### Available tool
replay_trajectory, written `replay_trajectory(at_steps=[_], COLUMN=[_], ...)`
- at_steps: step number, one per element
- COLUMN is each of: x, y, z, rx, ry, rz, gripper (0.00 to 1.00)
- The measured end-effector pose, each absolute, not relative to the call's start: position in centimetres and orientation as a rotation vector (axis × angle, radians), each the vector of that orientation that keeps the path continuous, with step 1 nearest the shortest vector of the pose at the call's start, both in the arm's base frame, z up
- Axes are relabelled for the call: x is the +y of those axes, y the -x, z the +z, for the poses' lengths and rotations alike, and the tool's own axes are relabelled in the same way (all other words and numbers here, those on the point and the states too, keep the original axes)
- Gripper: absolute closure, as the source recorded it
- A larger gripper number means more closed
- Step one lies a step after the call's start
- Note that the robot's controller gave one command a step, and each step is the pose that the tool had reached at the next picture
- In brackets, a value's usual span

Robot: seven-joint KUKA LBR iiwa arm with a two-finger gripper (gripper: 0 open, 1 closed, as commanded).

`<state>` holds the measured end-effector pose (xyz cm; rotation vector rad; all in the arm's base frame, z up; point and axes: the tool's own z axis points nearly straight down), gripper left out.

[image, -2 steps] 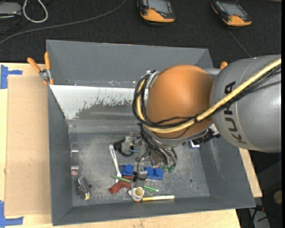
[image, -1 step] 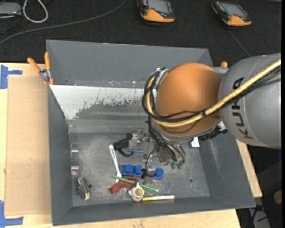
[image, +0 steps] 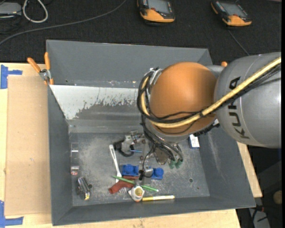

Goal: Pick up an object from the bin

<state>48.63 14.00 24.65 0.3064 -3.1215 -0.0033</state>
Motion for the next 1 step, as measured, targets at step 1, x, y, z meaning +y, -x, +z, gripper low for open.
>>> replay_trajectory(at_steps=[1], x=[15.51], y=[-52.5], z=[28.13], rx=[-3.095], ry=[-0.55], rz=[-0.002], gripper=[0.0])
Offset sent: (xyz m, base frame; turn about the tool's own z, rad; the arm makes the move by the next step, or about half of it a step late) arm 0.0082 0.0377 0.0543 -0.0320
